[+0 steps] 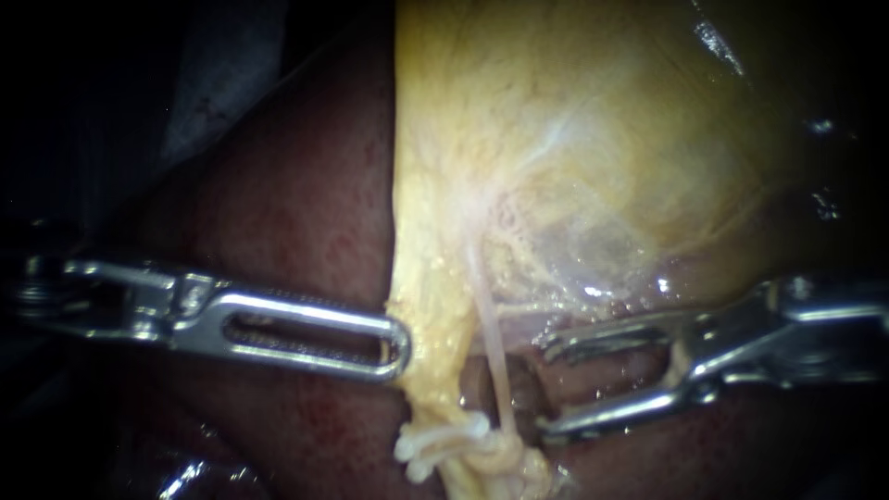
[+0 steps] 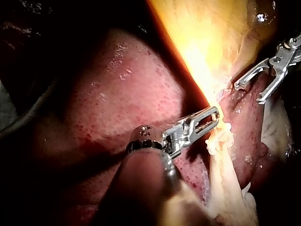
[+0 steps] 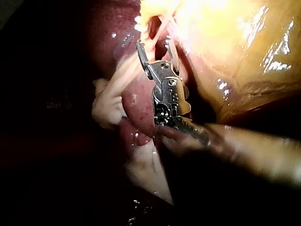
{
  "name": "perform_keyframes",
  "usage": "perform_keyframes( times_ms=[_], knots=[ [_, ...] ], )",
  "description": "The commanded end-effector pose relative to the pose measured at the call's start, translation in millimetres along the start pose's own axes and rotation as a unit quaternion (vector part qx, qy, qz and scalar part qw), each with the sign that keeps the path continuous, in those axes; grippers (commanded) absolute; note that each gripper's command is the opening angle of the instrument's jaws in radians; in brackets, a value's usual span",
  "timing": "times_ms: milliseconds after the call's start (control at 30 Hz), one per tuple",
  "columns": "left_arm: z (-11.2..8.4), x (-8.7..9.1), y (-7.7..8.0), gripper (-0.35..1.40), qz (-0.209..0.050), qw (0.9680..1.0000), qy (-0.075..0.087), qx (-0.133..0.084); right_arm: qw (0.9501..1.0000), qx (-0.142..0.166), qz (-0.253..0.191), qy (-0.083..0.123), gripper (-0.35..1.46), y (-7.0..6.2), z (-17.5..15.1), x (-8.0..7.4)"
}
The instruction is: Going back second clip left tube
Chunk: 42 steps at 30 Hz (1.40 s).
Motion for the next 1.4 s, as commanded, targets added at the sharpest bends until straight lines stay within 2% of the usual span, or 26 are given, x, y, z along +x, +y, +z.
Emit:
perform_keyframes(
  times_ms=[33, 300, 633, 767, 867, 1000, 1133, 1400],
  knots=[
    [0.0, 0.0, 0.0, -0.35, 0.000, 1.0000, 0.000, 0.000, 1.0000, -0.004, -0.003, 0.002, 0.49, 0.1, -1.0, 0.3],
    [0.1, 0.0, 0.0, -0.35, 0.000, 1.0000, -0.001, -0.001, 0.9995, -0.025, -0.016, 0.013, 0.51, 0.8, -5.9, 2.3],
    [0.9, -0.1, 0.5, -0.35, 0.001, 1.0000, -0.002, -0.003, 0.9993, -0.029, -0.015, 0.017, 0.52, 0.7, -6.6, 2.6],
    [2.2, -0.2, 1.8, -0.35, 0.003, 1.0000, -0.005, -0.007, 0.9993, -0.029, -0.015, 0.017, 0.52, 0.7, -6.6, 2.5],
    [3.8, -0.4, 3.8, -0.35, 0.006, 0.9999, -0.006, -0.011, 0.9993, -0.029, -0.015, 0.017, 0.52, 0.6, -6.4, 2.5],
    [5.6, -0.4, 5.5, -0.35, 0.010, 0.9998, -0.009, -0.016, 0.9993, -0.029, -0.015, 0.017, 0.52, 0.5, -6.4, 2.5],
    [6.5, -0.4, 6.3, -0.35, 0.011, 0.9998, -0.008, -0.017, 0.9993, -0.029, -0.015, 0.017, 0.52, 0.5, -6.4, 2.5],
    [6.8, -0.4, 6.4, -0.35, 0.011, 0.9998, -0.007, -0.017, 0.9993, -0.029, -0.015, 0.017, 0.52, 0.4, -6.4, 2.5]
  ],
)
